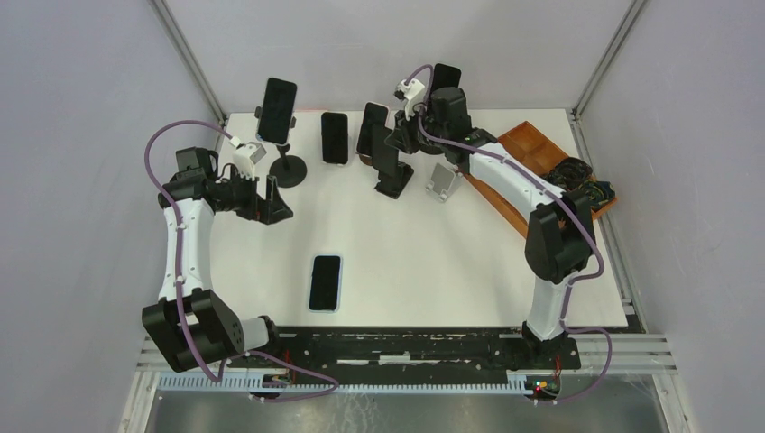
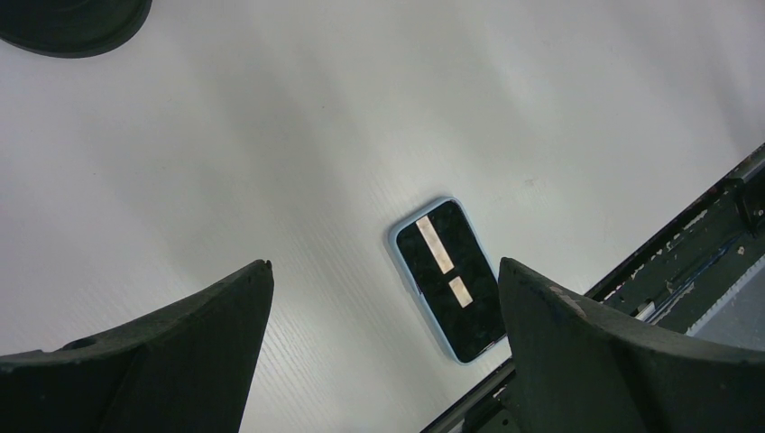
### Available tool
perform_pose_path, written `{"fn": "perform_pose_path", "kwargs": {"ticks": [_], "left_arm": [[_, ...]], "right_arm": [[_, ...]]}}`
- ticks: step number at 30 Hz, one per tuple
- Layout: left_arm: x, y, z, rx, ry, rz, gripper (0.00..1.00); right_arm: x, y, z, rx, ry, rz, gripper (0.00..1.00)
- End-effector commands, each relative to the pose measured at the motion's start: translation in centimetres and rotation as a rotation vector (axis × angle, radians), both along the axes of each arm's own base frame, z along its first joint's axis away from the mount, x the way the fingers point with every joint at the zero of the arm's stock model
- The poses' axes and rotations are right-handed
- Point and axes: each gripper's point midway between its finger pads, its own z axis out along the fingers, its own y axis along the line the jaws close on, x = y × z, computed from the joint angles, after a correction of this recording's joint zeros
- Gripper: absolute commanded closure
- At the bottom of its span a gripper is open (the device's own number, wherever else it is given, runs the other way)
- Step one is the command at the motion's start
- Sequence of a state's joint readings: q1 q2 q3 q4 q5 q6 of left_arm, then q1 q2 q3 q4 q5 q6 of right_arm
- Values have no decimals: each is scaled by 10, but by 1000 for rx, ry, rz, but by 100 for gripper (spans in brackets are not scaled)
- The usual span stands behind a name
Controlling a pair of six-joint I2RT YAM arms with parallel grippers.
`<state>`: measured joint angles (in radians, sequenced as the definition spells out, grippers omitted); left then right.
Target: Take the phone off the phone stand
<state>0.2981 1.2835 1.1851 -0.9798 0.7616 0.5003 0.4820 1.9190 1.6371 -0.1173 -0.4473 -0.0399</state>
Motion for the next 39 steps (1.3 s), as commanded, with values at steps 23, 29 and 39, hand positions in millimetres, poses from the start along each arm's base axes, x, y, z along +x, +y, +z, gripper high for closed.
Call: {"fn": "perform_pose_path", "kwargs": {"ticks": [23,29,39], "left_arm": [[3,1,11,5,-40,3,0],[0,0,10,4,-43,3,0],[-1,2,13,23,-54,11,0]], "right_arm": [[-256,28,-18,253,501,348,100],[-285,33,-47,316,734,405,100],[-277,63,-95,293,874,381,100]]}}
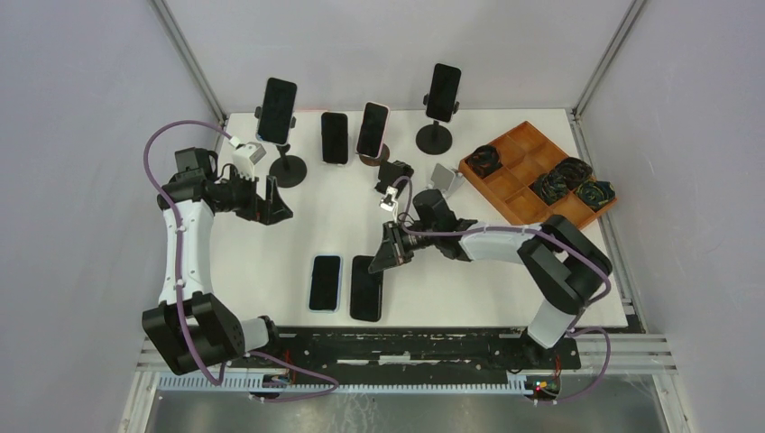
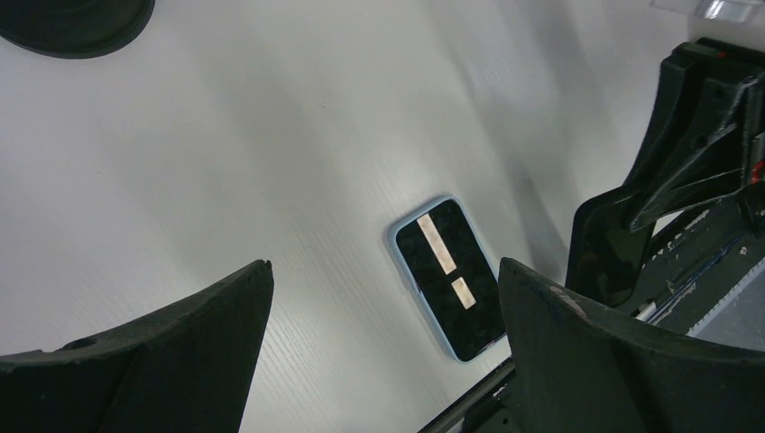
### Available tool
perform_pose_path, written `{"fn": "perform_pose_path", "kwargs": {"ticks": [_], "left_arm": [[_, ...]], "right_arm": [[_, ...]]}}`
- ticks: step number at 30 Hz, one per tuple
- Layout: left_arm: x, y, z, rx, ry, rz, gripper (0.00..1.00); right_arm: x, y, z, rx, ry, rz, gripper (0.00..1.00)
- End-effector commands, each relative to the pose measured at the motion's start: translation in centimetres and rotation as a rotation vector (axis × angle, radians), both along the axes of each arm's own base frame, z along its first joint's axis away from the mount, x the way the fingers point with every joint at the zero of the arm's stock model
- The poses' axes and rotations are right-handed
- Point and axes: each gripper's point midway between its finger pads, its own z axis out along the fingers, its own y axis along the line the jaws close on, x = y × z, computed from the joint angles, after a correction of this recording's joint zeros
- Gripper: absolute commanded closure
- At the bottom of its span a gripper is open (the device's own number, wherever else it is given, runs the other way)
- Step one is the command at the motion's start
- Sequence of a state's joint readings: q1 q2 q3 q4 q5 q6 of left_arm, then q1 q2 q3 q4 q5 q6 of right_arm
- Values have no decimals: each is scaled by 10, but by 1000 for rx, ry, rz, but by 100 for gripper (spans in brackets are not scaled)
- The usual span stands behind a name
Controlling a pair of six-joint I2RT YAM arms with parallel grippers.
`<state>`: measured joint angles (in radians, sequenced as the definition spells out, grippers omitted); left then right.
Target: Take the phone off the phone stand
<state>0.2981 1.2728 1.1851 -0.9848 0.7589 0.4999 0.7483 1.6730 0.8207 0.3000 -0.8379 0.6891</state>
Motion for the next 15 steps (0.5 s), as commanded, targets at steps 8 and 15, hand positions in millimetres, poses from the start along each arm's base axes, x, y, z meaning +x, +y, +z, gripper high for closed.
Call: {"fn": "perform_pose_path", "kwargs": {"ticks": [8,15], "left_arm": [[1,1,11,11,-49,8,0],[1,2,14,17,-56,9,0]], "right_arm": [[22,31,-13,31,14,34,100],[40,32,-35,-24,10,10,100]]}}
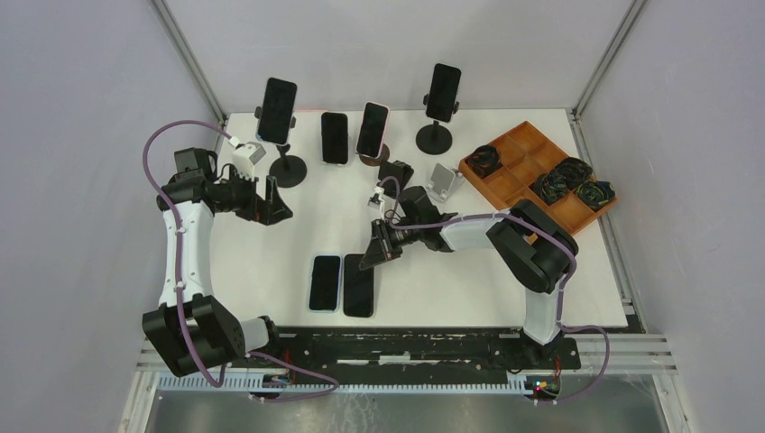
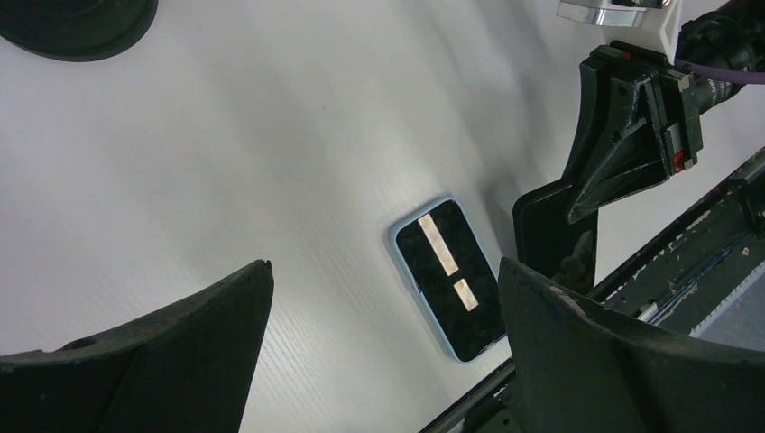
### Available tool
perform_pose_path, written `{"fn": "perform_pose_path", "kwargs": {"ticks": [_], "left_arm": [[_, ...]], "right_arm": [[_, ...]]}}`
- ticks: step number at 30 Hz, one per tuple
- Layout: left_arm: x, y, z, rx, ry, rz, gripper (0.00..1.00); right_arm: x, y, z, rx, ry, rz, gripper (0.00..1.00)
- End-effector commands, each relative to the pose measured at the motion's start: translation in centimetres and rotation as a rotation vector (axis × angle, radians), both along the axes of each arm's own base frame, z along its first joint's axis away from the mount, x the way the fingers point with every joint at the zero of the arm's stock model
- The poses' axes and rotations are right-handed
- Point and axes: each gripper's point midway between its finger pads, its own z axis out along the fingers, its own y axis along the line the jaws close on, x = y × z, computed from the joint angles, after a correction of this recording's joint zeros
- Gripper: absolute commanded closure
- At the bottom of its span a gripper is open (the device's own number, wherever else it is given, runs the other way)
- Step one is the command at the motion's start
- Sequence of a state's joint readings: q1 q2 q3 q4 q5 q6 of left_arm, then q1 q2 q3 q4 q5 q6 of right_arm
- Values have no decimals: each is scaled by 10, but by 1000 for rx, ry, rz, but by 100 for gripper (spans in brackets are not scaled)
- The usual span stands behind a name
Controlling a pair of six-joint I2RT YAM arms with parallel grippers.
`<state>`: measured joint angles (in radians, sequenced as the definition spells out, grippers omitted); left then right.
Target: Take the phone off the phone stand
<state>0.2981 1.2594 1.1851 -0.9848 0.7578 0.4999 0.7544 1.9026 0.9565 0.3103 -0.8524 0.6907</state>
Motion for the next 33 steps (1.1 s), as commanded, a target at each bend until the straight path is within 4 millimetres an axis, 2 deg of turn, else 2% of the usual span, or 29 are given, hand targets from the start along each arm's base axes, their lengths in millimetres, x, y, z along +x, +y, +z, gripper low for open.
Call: {"fn": "perform_pose_path", "kwargs": {"ticks": [1,12,17,22,26,33], "left_arm": [[3,2,11,12,-44,8,0],[4,1,16,10,-57,9,0],[5,1,18,7,-59,13,0],[6,0,19,-1,-56,11,0],[5,-1,19,-6,-58,9,0],[4,-1,16,-6,-53,8,0]], "right_arm": [[20,7,2,19,-53,-9,100],[14,-16,-33,-102,-59,-30,100],[21,-28,-53,-224,-104,-48,74],[32,-31,-59,-308,-163,-65,58],[33,-32,-61,-334,-201,-70,49],[33,-30,-61,-361,-226,-68,42]]}}
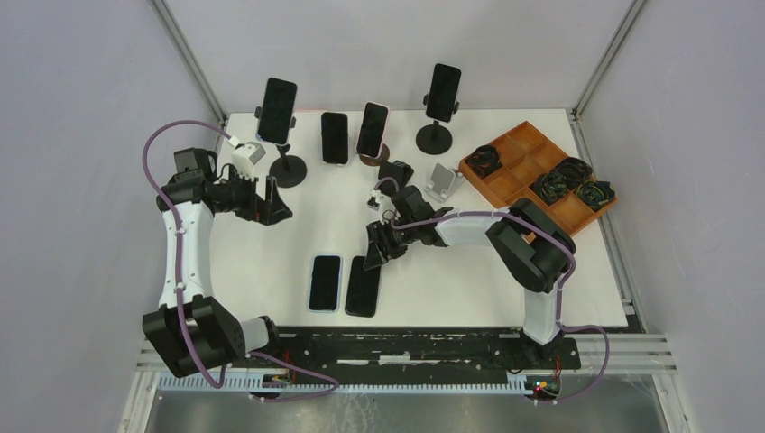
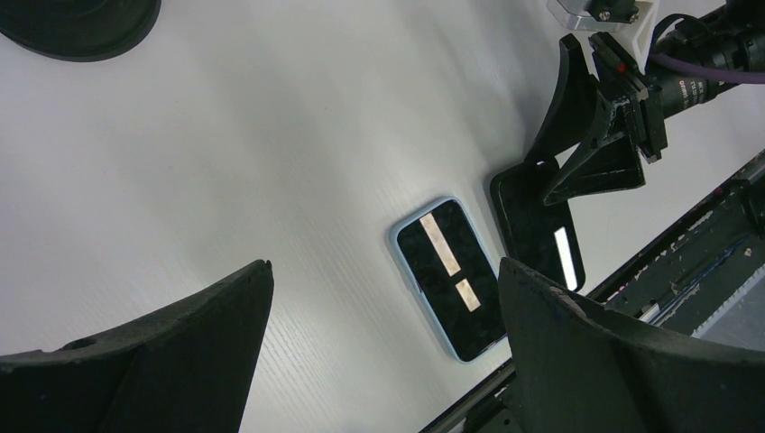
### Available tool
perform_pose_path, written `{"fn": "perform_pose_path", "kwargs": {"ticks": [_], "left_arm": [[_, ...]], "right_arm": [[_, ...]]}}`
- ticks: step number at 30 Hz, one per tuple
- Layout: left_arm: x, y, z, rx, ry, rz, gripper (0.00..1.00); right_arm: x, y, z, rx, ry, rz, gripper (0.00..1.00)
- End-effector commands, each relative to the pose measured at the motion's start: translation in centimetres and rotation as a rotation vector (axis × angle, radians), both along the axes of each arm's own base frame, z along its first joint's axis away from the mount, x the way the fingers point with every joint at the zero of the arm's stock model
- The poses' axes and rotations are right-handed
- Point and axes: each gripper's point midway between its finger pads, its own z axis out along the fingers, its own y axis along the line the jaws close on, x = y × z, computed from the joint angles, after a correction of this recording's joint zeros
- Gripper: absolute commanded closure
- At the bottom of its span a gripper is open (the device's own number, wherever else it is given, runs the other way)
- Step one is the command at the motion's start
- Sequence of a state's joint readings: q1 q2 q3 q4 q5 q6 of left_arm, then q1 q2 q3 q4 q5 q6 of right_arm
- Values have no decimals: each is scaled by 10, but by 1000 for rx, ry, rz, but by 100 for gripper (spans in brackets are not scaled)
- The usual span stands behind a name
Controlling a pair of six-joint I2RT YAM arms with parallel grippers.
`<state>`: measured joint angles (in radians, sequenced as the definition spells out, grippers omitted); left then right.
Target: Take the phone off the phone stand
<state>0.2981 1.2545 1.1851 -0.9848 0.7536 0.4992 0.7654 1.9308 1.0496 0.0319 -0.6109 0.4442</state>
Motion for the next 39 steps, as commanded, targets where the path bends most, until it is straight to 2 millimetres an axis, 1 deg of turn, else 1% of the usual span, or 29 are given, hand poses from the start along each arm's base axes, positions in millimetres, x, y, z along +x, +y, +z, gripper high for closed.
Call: {"fn": "perform_pose_path", "kwargs": {"ticks": [1,4,5,7,9,13,14,15,16,18,21,22,24,25,26,27,30,31,34,36,39], "left_arm": [[4,-1,15,-9,-47,6,0],[4,-1,14,-5,-47,7,0],[4,0,14,-3,-46,7,0],[3,-1,13,-3,-48,3,0],[3,-1,13,-7,-45,1,0],[4,-2,13,-10,-46,0,0],[4,-1,14,-8,-48,1,0],[4,-1,14,-7,-48,1,0],[4,-1,14,-5,-49,1,0],[4,-1,15,-3,-51,3,0],[4,-1,15,-6,-53,2,0],[4,-1,15,-11,-51,1,0],[5,-2,14,-19,-46,-3,0],[5,-3,14,-22,-46,-4,0],[5,-3,14,-25,-43,-6,0],[5,-3,13,-26,-40,-7,0],[6,-4,11,-29,-37,-13,0],[6,-4,11,-32,-36,-16,0],[7,-4,8,-35,-27,-19,0],[7,-4,5,-30,-23,-23,0],[6,-3,-2,-25,-10,-30,0]], "right_arm": [[8,-13,-17,-115,-60,-30,40],[13,-17,-16,-153,-89,-40,40],[14,-19,-15,-157,-102,-45,38],[19,-21,-11,-176,-126,-58,27],[23,-21,-5,-173,-150,-63,26],[25,-10,11,-123,-162,-43,24],[26,-7,17,-109,-173,-36,22],[32,-4,29,-98,-202,-40,21],[42,-4,40,-100,-238,-54,20],[73,-6,81,-86,-341,-104,18],[134,-19,154,-61,-495,-234,6],[152,-27,169,-67,-531,-272,2],[186,-37,199,-53,-589,-338,2],[202,-41,210,-43,-609,-364,2],[218,-47,213,-50,-613,-393,2],[232,-50,220,-44,-625,-413,2],[269,-54,223,-40,-643,-454,2],[278,-54,222,-32,-650,-461,2],[298,-50,210,-9,-673,-473,2],[309,-48,198,-2,-680,-479,2],[320,-40,181,10,-669,-479,2]]}}
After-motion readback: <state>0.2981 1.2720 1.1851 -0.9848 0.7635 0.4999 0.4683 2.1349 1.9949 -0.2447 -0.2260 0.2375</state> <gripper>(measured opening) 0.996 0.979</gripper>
